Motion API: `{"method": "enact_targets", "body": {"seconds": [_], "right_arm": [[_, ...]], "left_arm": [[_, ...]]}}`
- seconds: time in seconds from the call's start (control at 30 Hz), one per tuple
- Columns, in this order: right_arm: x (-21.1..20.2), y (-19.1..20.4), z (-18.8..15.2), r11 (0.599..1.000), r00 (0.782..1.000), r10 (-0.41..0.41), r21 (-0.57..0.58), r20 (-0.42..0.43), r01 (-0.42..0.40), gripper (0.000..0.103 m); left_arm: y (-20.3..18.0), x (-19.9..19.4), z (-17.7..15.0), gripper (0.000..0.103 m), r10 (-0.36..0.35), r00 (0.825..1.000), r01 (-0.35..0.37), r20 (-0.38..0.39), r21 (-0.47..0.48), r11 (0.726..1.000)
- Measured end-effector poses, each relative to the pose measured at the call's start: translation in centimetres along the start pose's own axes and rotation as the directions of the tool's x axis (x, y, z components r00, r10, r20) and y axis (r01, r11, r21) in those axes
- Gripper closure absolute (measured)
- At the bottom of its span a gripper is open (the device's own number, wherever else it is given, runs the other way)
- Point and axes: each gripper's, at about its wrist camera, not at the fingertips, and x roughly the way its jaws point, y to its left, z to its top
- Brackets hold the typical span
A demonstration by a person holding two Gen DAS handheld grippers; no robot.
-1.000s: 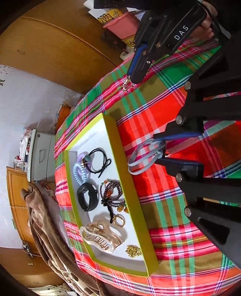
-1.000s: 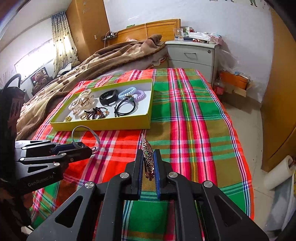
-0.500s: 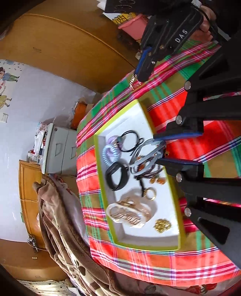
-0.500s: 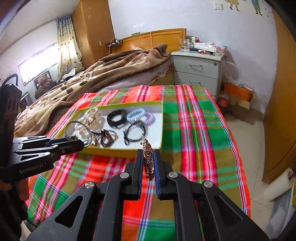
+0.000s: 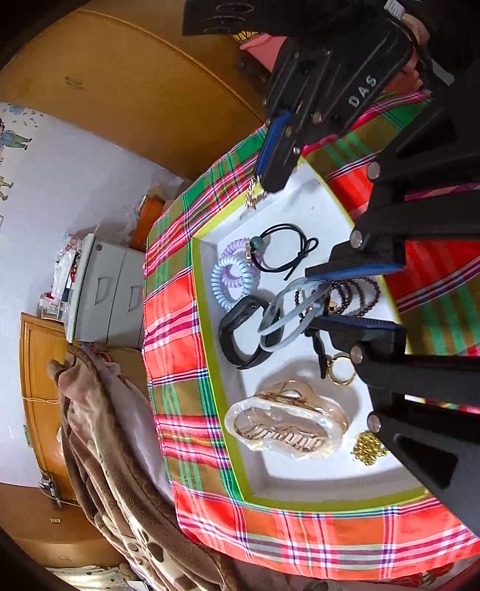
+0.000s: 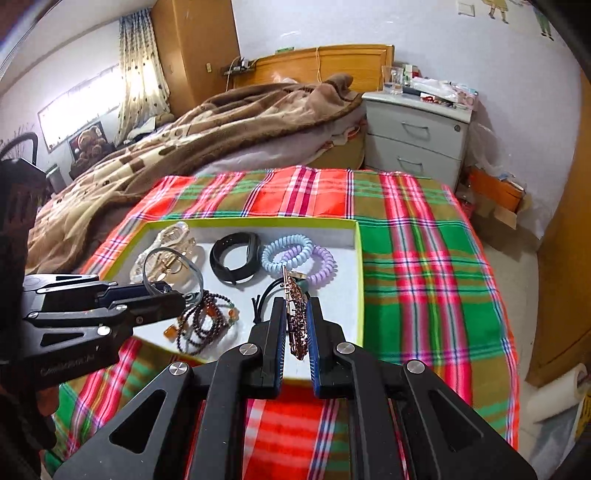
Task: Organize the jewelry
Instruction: 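Carry the clip and hair tie into the yellow box and open both grippers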
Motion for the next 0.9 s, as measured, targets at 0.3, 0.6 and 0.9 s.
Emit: {"method": "enact_targets", "body": {"seconds": [0.3, 0.6, 0.9], "right_arm": [[2.6, -0.2, 0.0, 0.999, 0.998, -0.033, -0.023, -0.062, 0.032, 0.092], [3.5, -0.1, -0.2, 0.998, 0.995, -0.046, -0.039, -0.094, 0.043, 0.092], [3.4, -0.1, 0.0, 0.999, 0.995, -0.034, -0.029, -0.093, 0.031, 0.087]], "left_arm": [[0.4, 1.9, 0.0, 0.083, 0.001, 0.999, -0.001, -0.051, 0.002, 1.000], [1.2, 2.3, -0.5, 0.080, 0.030, 0.997, -0.034, -0.073, -0.043, 0.999], [1.3, 1.8, -0.8, 0.068, 0.042, 0.997, -0.046, -0.071, -0.057, 0.997]]}}
